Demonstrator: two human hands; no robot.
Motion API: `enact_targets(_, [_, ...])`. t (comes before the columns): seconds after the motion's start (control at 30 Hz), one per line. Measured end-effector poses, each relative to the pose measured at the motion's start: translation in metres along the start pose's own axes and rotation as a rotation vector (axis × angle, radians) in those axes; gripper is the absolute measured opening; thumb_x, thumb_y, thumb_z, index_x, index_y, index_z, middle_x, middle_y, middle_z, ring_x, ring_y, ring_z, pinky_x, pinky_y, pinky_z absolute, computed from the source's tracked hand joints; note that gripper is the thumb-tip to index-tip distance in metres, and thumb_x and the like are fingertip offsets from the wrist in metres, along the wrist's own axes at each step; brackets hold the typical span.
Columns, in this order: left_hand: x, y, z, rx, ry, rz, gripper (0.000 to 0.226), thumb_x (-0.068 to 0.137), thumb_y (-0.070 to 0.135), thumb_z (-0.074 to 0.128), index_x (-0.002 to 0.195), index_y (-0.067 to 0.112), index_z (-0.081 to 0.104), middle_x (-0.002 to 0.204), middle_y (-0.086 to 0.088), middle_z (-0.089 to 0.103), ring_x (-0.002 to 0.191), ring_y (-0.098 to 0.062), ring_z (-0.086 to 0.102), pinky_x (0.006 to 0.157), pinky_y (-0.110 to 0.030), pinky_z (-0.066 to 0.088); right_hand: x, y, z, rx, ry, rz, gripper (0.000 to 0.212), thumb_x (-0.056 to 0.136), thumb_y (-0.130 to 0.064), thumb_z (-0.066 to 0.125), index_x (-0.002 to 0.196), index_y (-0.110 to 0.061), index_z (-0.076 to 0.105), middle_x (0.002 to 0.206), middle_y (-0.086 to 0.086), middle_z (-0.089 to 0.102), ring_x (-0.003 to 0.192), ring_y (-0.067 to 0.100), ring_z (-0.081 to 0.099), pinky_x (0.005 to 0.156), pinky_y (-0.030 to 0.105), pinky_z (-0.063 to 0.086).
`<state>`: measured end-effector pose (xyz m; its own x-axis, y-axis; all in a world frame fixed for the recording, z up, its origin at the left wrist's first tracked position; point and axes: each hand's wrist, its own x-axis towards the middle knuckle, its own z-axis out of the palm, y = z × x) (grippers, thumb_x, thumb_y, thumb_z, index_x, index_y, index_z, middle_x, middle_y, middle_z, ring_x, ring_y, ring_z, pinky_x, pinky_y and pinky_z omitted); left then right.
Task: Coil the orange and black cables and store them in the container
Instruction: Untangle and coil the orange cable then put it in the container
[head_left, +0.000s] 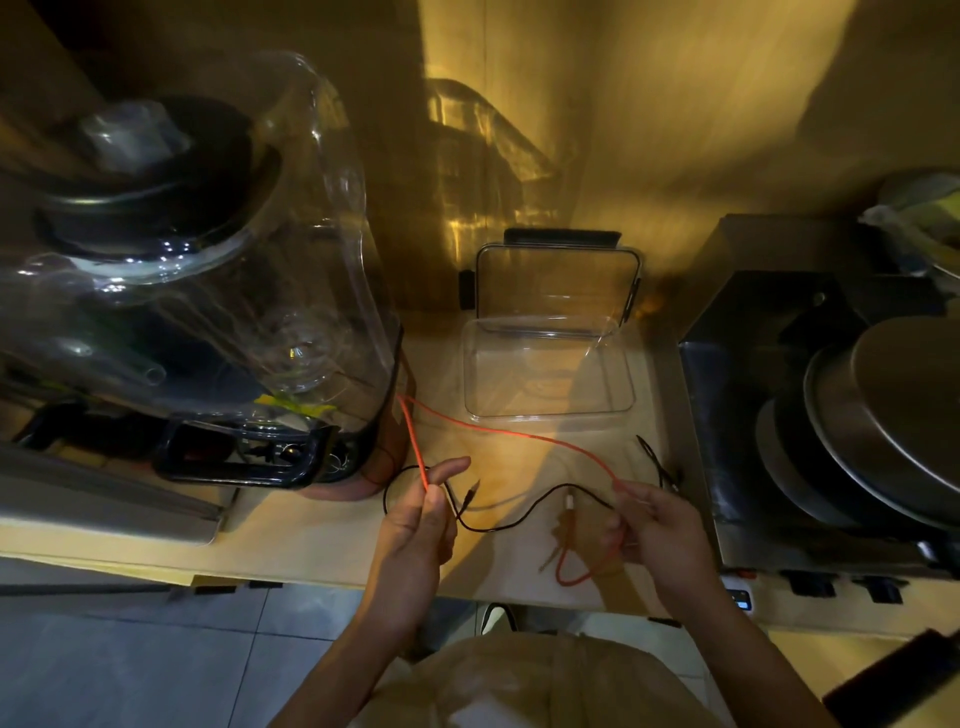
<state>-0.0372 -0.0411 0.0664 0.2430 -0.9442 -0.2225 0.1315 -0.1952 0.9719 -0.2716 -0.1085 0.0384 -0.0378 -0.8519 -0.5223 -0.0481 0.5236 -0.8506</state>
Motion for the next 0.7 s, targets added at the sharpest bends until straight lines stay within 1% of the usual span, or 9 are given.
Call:
enact_targets(0.07, [0.0,-0.001,0.0,0.023,-0.013,0.019,0.035,0.096,0.036,0.04,0.122,0.03,0.063,0.06,0.0,0.027,0.05,-0.006,0.027,0.047,-0.019,0.025,0.002,-0.002,-0.008,0.005,0.001,0.014,0.018,0.098,-0.007,0.05,0.111,-0.009,0.063,0.064,0.01,0.061,0.049,0.017,0.061,0.047,0.03,0.053])
enact_targets(0.17, [0.001,-0.001,0.001,0.031,-0.024,0.033,0.033,0.096,0.035,0.039,0.118,0.035,0.064,0.059,0.0,0.028,0.05,-0.006,0.027,0.046,-0.019,0.026,0.007,-0.002,-0.017,-0.016,0.0,0.037,0.021,0.098,-0.008,0.05,0.116,-0.007,0.062,0.063,0.007,0.064,0.051,0.018,0.062,0.054,0.035,0.052])
enact_targets(0.3, [0.0,0.001,0.0,0.049,-0.012,0.035,0.034,0.096,0.037,0.039,0.117,0.034,0.065,0.061,-0.002,0.029,0.051,-0.008,0.027,0.047,-0.02,0.027,0.004,-0.009,-0.02,-0.059,-0.006,0.014,0.021,0.099,-0.009,0.047,0.115,-0.007,0.061,0.066,0.01,0.06,0.048,0.016,0.059,0.052,0.034,0.048])
enact_targets(0.43, [0.0,0.004,-0.004,0.043,-0.005,0.02,0.032,0.1,0.04,0.038,0.112,0.029,0.067,0.06,-0.003,0.027,0.05,-0.009,0.026,0.046,-0.022,0.025,-0.006,-0.022,-0.021,-0.118,-0.019,-0.047,0.022,0.099,-0.009,0.047,0.115,-0.006,0.062,0.06,0.007,0.056,0.044,0.016,0.051,0.044,0.029,0.045])
enact_targets(0.5, [-0.001,0.007,-0.006,0.0,-0.002,-0.007,0.038,0.099,0.043,0.038,0.103,0.021,0.068,0.057,-0.001,0.026,0.049,-0.011,0.024,0.046,-0.026,0.02,-0.013,-0.03,-0.02,-0.22,0.002,-0.105,0.021,0.099,-0.011,0.048,0.111,-0.01,0.066,0.053,-0.001,0.054,0.041,0.01,0.048,0.041,0.024,0.041])
enact_targets(0.53, [-0.001,0.008,-0.008,-0.039,-0.005,-0.015,0.042,0.097,0.045,0.037,0.098,0.017,0.067,0.055,-0.001,0.025,0.048,-0.012,0.023,0.046,-0.029,0.019,-0.016,-0.034,-0.019,-0.297,0.024,-0.149,0.02,0.098,-0.014,0.05,0.107,-0.014,0.068,0.051,-0.006,0.056,0.041,0.006,0.048,0.042,0.022,0.04])
enact_targets(0.57, [-0.001,0.01,-0.01,-0.071,-0.007,-0.019,0.045,0.096,0.047,0.036,0.093,0.014,0.067,0.053,0.0,0.024,0.047,-0.013,0.022,0.045,-0.031,0.018,-0.021,-0.039,-0.019,-0.385,0.047,-0.209,0.018,0.097,-0.016,0.052,0.103,-0.018,0.069,0.054,-0.008,0.062,0.044,0.003,0.051,0.046,0.02,0.041])
enact_targets(0.63, [0.003,0.015,-0.014,-0.11,-0.006,-0.02,0.049,0.095,0.049,0.034,0.086,0.014,0.066,0.051,0.001,0.024,0.043,-0.012,0.023,0.044,-0.029,0.019,-0.029,-0.049,-0.02,-0.586,0.055,-0.336,0.013,0.094,-0.022,0.058,0.097,-0.027,0.07,0.063,-0.002,0.068,0.055,0.005,0.061,0.053,0.024,0.046])
enact_targets(0.7, [0.009,0.021,-0.015,-0.12,-0.015,-0.011,0.048,0.095,0.049,0.034,0.082,0.016,0.067,0.049,0.002,0.025,0.041,-0.011,0.025,0.043,-0.03,0.018,-0.038,-0.059,-0.021,-0.764,0.014,-0.422,0.008,0.091,-0.028,0.061,0.093,-0.034,0.067,0.054,0.003,0.062,0.052,0.013,0.059,0.051,0.03,0.047])
